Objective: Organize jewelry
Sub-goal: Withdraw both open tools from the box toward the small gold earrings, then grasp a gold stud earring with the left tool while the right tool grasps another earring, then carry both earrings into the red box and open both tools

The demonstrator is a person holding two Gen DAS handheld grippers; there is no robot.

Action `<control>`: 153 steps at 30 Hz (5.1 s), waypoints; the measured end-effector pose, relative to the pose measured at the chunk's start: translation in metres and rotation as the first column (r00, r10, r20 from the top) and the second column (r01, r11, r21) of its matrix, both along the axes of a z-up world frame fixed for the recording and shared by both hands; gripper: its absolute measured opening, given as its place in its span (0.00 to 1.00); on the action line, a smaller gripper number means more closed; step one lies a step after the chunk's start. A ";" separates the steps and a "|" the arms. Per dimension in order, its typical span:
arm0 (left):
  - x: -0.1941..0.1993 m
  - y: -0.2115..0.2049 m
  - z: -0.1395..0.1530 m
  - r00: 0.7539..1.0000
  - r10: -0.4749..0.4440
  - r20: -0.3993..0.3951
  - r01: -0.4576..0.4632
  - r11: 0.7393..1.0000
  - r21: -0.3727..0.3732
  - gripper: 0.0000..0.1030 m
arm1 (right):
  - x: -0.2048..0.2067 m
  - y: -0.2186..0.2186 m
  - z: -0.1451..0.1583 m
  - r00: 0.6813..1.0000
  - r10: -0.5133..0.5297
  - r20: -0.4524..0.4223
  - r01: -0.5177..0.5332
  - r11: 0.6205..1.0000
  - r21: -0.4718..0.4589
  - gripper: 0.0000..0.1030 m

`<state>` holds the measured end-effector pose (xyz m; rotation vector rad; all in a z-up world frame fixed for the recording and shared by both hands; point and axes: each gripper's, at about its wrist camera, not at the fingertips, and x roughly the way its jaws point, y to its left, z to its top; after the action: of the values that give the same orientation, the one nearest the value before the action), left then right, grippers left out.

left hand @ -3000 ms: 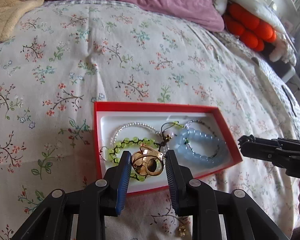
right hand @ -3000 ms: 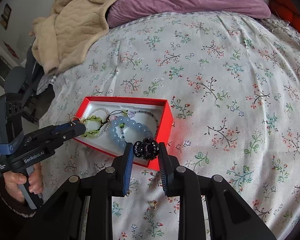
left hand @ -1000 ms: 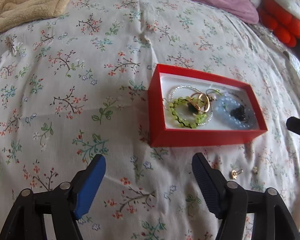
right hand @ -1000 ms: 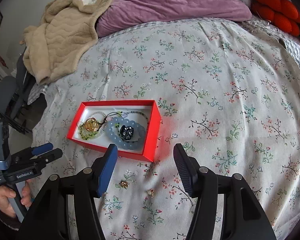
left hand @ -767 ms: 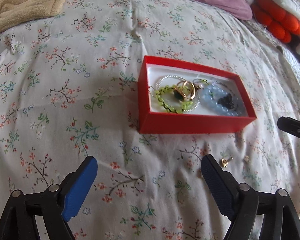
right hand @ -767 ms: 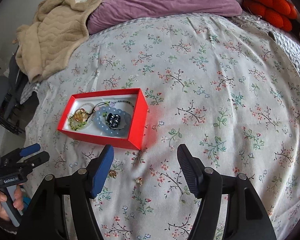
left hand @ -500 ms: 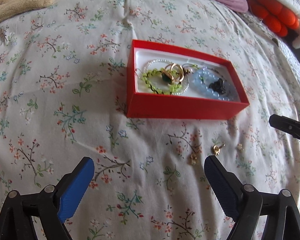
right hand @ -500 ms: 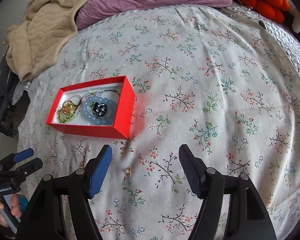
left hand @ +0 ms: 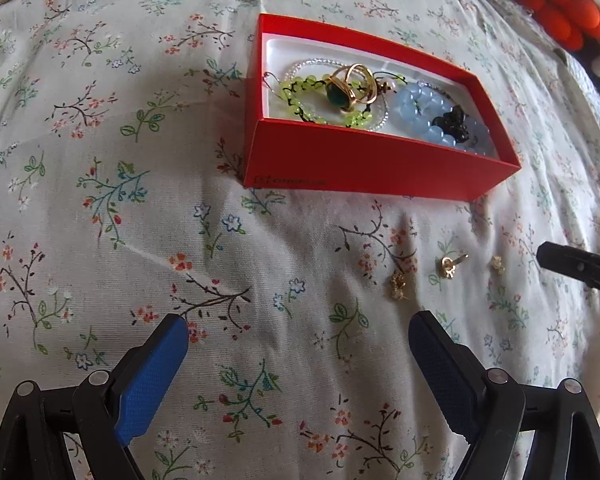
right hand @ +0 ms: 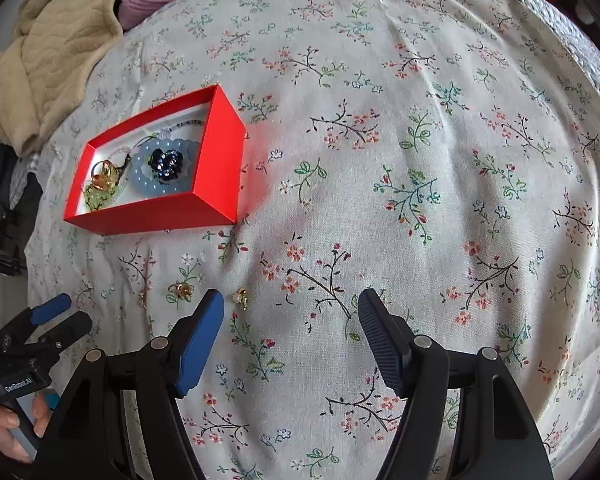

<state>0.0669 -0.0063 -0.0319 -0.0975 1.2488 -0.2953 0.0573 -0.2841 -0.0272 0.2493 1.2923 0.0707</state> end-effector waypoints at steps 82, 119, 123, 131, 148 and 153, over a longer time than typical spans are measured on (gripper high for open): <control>0.011 0.010 0.016 0.992 -0.065 0.109 0.068 0.998 -0.019 0.05 | 0.010 0.080 -0.020 0.931 0.365 0.000 -0.354 0.904 -0.240 0.06; 0.050 -0.034 0.051 0.977 0.036 0.209 0.012 0.975 -0.223 0.05 | 0.064 0.067 0.041 0.980 0.129 0.151 -0.148 0.981 0.122 0.06; 0.056 -0.041 0.046 0.976 0.041 0.214 0.006 0.976 -0.216 0.05 | 0.069 0.072 0.037 0.981 0.121 0.150 -0.138 0.984 0.110 0.06; 0.061 -0.048 0.040 0.975 0.045 0.217 -0.004 0.982 -0.187 0.06 | 0.076 0.064 0.031 0.985 0.091 0.147 -0.110 0.986 0.127 0.07; 0.042 -0.027 0.054 0.973 0.095 0.210 -0.060 0.984 -0.170 0.53 | 0.061 0.044 0.046 0.984 0.071 0.166 -0.098 0.982 0.162 0.32; 0.032 -0.019 0.054 0.976 0.110 0.190 -0.081 0.985 -0.154 0.79 | 0.050 0.040 0.046 0.983 0.073 0.168 -0.093 0.988 0.119 0.60</control>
<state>0.0986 -0.0249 0.0221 -0.2476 1.0209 -0.3048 0.1075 -0.2445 0.0191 0.2922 1.1359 0.2406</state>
